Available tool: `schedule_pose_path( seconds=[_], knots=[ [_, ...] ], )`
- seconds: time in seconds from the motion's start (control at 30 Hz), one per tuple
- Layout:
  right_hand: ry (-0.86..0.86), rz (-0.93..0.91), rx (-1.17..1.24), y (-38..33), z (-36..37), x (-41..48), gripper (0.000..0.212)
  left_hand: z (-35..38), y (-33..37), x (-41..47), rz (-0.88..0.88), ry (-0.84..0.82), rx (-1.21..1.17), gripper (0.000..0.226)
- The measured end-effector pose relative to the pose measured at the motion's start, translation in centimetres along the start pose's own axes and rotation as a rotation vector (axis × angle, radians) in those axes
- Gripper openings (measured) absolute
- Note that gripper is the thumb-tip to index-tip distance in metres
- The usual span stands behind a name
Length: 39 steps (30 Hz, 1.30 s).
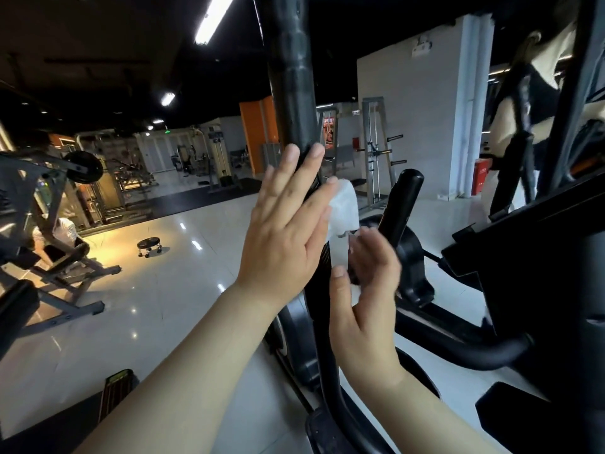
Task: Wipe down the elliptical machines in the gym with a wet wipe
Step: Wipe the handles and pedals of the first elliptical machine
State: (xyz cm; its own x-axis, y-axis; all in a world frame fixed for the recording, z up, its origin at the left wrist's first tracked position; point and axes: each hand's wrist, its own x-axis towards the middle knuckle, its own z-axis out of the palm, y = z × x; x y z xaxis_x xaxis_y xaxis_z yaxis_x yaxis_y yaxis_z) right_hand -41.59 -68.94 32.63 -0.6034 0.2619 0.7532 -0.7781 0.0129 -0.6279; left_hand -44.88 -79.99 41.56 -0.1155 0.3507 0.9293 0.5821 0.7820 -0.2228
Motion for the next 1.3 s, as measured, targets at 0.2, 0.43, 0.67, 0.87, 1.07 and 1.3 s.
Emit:
schedule_pose_path(
  seconds=[0.2, 0.43, 0.67, 0.87, 1.07, 1.3],
  knots=[
    [-0.090, -0.239, -0.159, -1.0, 0.5, 1.5, 0.052, 0.2, 0.4, 0.8, -0.027, -0.015, -0.115, 0.037],
    [-0.167, -0.139, -0.097, -2.0, 2.2, 4.0, 0.053, -0.6, 0.2, 1.7, -0.089, 0.015, -0.262, 0.046],
    [-0.156, -0.186, -0.088, -2.5, 3.3, 7.0, 0.056, -0.7, -0.5, 4.2, -0.244, 0.164, -0.358, 0.050],
    [-0.001, -0.302, -0.092, -3.9, 3.9, 10.2, 0.046, -0.3, -0.1, 5.0, -0.299, 0.249, -0.466, 0.049],
    [0.016, -0.328, -0.014, -6.4, 5.0, 14.0, 0.042, 0.0, 0.1, 6.3, -0.338, 0.334, -0.478, 0.047],
    [-0.016, -0.445, -0.075, -6.7, 4.9, 15.3, 0.042, -0.7, -0.3, 7.9, -0.319, 0.300, -0.480, 0.050]
  ],
)
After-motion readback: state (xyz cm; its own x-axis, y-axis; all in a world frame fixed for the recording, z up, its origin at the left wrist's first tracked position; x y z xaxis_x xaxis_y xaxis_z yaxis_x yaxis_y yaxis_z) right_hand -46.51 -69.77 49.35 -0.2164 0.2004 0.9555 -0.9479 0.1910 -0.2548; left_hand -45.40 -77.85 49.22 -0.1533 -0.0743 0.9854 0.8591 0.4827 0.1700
